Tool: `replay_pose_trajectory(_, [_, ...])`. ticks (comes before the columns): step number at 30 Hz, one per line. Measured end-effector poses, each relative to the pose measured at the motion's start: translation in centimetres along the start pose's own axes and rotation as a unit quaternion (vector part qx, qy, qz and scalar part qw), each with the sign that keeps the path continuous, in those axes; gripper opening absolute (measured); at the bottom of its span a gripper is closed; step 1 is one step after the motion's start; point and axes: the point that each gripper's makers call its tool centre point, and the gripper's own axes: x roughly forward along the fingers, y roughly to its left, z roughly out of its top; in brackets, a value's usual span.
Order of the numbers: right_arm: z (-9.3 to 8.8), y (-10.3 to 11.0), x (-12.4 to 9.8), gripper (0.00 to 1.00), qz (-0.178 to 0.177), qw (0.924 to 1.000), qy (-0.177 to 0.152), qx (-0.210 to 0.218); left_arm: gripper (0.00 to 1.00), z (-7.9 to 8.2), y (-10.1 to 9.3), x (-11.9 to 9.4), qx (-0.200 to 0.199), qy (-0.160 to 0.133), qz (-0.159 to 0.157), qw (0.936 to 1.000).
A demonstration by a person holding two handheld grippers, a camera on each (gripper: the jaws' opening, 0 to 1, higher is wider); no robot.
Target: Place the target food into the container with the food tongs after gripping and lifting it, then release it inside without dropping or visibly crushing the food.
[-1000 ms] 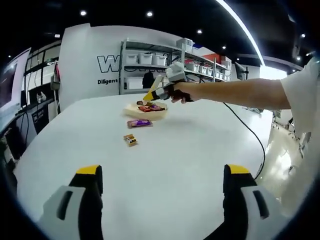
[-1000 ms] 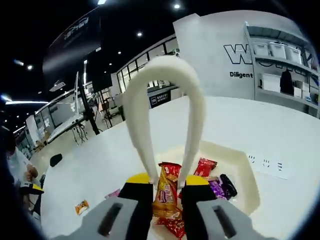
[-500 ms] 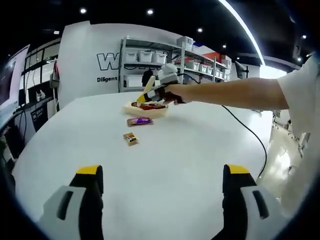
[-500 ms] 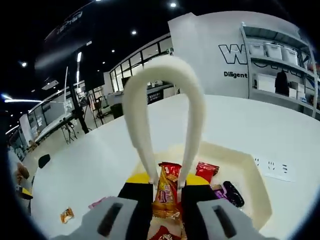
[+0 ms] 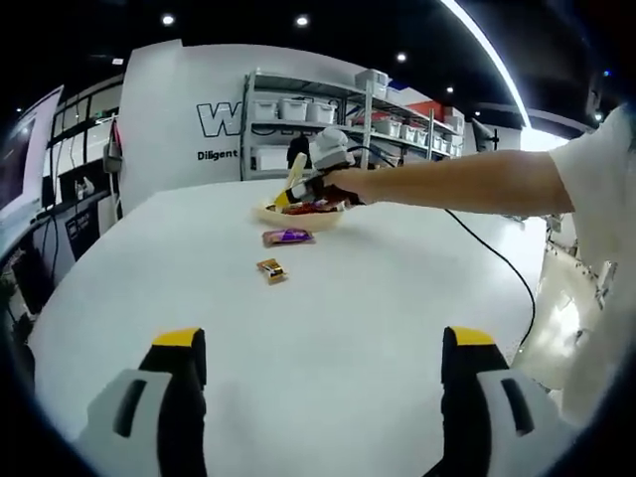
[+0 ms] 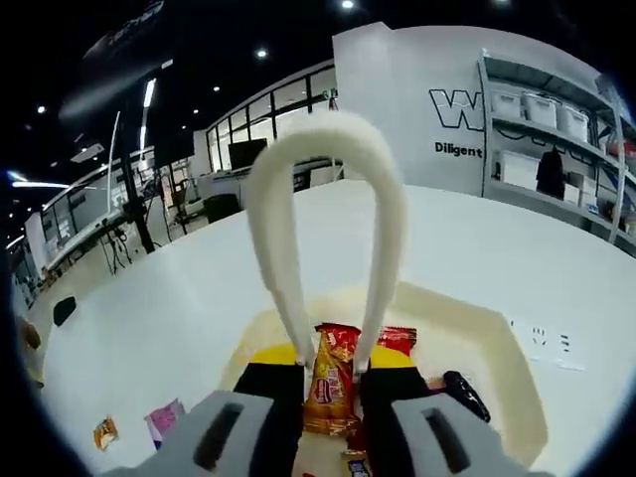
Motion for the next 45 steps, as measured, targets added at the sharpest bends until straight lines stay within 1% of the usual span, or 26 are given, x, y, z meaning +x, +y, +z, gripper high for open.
replay_pose_trajectory(1, [0.1, -0.1, 0.0, 0.14, -0.003, 1.0, -0.003, -0.003, 0.97, -0.1, 0.1, 0.0, 0.0, 0.001, 0.001, 1.0])
replay_pose_trajectory(3, [0.3, -0.1, 0.1, 0.14, 0.001, 0.9999, -0.008, 0.011, 0.97, -0.2, 0.4, -0.1, 0.0, 0.003, 0.004, 1.0])
replay_pose_trajectory(6, [0.4, -0.1, 0.0, 0.14, 0.0, 1.0, -0.009, 0.001, 0.97, -0.3, 0.7, -0.3, -0.003, 0.002, 0.007, 1.0])
replay_pose_trajectory(10, [1.1, -0.4, -0.1, 0.15, -0.001, 0.9996, -0.027, 0.006, 0.97, -0.4, 0.9, -0.3, -0.006, 0.001, 0.009, 0.9999])
replay_pose_trajectory(17, [1.4, -0.3, -0.7, 0.15, 0.003, 0.9995, -0.03, 0.003, 0.97, -0.6, 0.8, -0.2, -0.009, 0.0, 0.005, 0.9999])
replay_pose_trajectory(21, [1.5, 0.0, -1.6, 0.15, 0.004, 0.9994, -0.031, -0.015, 0.97, -0.5, 0.6, -0.2, -0.007, -0.002, 0.002, 1.0])
replay_pose_trajectory(23, [1.4, 0.1, -1.9, 0.15, 0.01, 0.9994, -0.031, -0.008, 0.97, -0.4, 0.6, -0.2, -0.008, -0.004, 0.002, 1.0])
replay_pose_trajectory(29, [1.5, 0.4, -3.2, 0.15, 0.018, 0.9992, -0.035, -0.013, 0.97, -0.5, 0.3, -0.3, -0.009, -0.006, 0.001, 0.9999])
replay_pose_trajectory(31, [1.5, 1.1, -3.9, 0.15, 0.031, 0.9989, -0.035, -0.008, 0.97, -0.5, 0.2, -0.3, -0.011, -0.006, 0.0, 0.9999])
replay_pose_trajectory(33, [1.5, 1.5, -4.3, 0.15, 0.037, 0.9986, -0.034, -0.017, 0.97, -0.5, 0.1, -0.2, -0.011, -0.007, -0.001, 0.9999])
replay_pose_trajectory(36, [1.5, 2.6, -5.2, 0.15, 0.057, 0.9975, -0.035, -0.02, 0.97, -0.5, -0.2, -0.2, -0.01, -0.006, -0.002, 0.9999])
replay_pose_trajectory(43, [1.9, 3.7, -6.8, 0.16, 0.073, 0.9962, -0.037, -0.03, 0.97, -0.4, -0.7, -0.5, -0.009, -0.009, 0.0, 0.9999])
replay_pose_trajectory(45, [1.9, 3.9, -7.2, 0.16, 0.073, 0.9959, -0.039, -0.036, 0.97, -0.3, -0.8, -0.6, -0.009, -0.011, 0.0, 0.9999])
